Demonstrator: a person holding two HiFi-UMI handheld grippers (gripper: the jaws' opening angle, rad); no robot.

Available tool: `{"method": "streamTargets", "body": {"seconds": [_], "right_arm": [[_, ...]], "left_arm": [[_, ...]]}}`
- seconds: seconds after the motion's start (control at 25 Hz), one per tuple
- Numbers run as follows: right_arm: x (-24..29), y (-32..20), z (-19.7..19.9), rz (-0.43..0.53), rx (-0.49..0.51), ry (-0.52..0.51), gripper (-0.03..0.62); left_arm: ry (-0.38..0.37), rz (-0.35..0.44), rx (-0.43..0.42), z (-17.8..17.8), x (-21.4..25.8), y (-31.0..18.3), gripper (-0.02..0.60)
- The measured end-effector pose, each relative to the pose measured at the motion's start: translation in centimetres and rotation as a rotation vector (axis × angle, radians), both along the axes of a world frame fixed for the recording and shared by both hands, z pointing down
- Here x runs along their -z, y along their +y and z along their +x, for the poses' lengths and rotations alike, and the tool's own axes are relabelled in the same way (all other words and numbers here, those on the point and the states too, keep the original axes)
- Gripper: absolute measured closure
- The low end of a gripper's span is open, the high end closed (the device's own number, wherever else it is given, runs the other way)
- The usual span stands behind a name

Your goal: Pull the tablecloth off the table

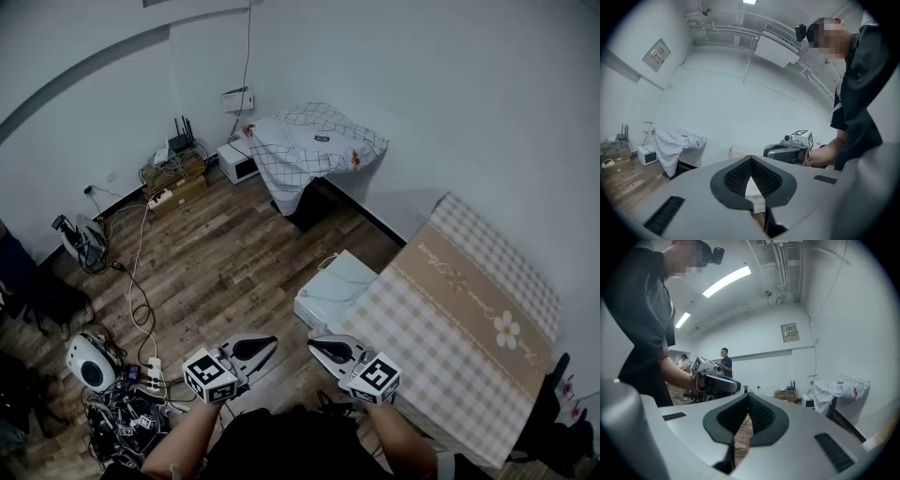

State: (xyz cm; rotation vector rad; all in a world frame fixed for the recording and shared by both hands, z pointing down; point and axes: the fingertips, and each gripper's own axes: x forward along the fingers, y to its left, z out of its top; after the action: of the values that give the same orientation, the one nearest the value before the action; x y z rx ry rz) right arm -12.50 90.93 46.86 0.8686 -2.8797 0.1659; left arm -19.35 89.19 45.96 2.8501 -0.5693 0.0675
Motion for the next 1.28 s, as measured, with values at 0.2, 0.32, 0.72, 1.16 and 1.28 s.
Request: {"method": "streamTargets", "body": {"seconds": [0.2,0.32,0.72,1.16,1.28], "right_arm": [[0.9,-1.7,0.9,0.032,-0.02,0.009,0.574],[0.8,-2.4,1.8,0.039,-0.025,0.02,0.574],[-0.4,-6.5,3.9,0.038,-0.044,-0.01,0.572],[0.2,-15.1,-0.9,0.034,0.009,-0.008,0.572],[0.8,-18.7,-2.5,0.032,0.004,0.011,0.572]], "left_arm": [[0.004,0.012,0.01,-0.3,0.4,-1.2,0.571],[-0.002,0.015,0.012,0.1,0.2,-1.7,0.571],[-0.015,0.026,0.057,1.9,-0.4,-4.9,0.571],[0.038,-0.016,0.066,-1.0,-1.1,-14.7,0.571],[0.066,-0.001,0.045,-2.2,0.1,-18.6,0.571]]}}
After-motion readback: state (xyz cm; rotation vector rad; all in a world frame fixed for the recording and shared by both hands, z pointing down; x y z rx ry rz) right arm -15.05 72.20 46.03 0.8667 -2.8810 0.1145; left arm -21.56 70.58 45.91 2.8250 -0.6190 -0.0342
